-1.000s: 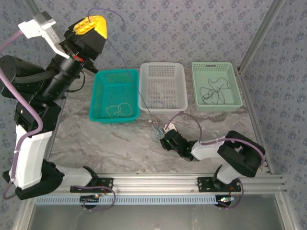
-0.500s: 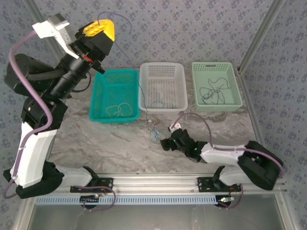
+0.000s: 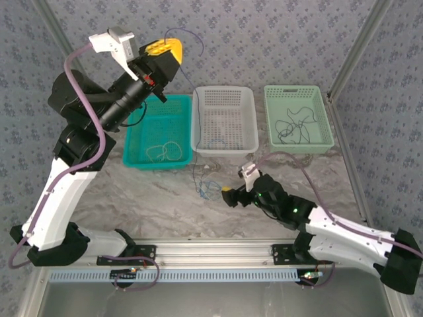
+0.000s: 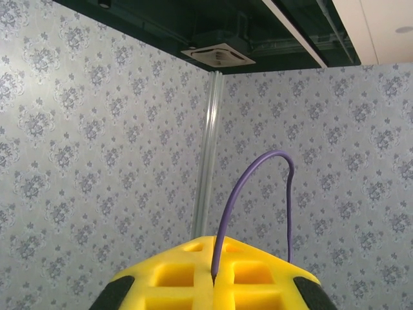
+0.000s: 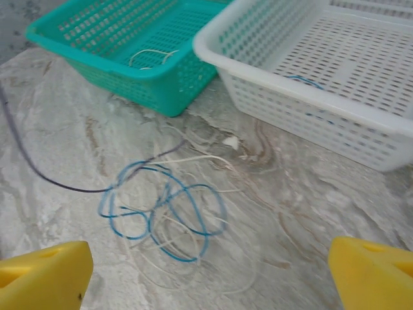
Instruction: Untangle the cables
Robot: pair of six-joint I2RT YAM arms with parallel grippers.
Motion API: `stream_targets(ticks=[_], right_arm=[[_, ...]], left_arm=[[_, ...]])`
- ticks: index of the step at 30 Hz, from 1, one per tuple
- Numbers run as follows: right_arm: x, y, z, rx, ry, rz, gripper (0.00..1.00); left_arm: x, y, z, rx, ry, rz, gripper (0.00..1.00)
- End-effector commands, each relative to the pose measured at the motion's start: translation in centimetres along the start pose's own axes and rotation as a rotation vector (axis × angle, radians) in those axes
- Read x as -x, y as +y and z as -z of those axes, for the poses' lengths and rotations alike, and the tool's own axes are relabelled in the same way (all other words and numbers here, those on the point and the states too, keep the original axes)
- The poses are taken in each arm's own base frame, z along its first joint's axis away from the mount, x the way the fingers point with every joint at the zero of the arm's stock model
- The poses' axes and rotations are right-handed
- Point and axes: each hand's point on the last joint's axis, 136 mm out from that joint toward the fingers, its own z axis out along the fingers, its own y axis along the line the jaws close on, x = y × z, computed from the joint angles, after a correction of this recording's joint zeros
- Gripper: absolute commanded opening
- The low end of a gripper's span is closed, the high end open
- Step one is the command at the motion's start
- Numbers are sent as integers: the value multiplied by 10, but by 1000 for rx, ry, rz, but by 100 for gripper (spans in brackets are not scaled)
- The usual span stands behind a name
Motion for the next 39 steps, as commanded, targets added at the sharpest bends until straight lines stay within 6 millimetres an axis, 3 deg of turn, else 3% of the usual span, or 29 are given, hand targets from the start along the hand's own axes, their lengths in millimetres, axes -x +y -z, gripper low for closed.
stream_targets(ticks=[1,6,12,16,18,22,24,27,31,34,39], right_arm=[[18,28,-16,90,-13,63,97],[34,61,-46,183,-46,104,99],[53,74,-71,206,-72,120,99],[55,78,-91,210,-53,129,96],[56,82,-99,238,-48,120,88],[57,87,-102,261,-32,105,48],[58,87,-96,267,-25,89,24],[58,87,-81,277,18,70,2],[66,82,-48,285,35,26,0],[77,72,-11,298,22,-17,0],[94,56,57,287,-15,-70,0]], left_arm=[[21,-8,4,-37,-75,15,2],[26,-9,8,-38,-86,14,2],[18,-6,10,-29,-76,15,2],[18,-8,12,-34,-82,22,2],[19,-7,13,-32,-82,20,2],[19,-6,15,-18,-79,10,3],[18,-3,16,1,-75,3,4],[14,5,18,46,-65,1,14],[1,18,21,106,-42,-5,20],[-19,27,20,142,4,-1,25],[-68,41,10,172,115,35,50]])
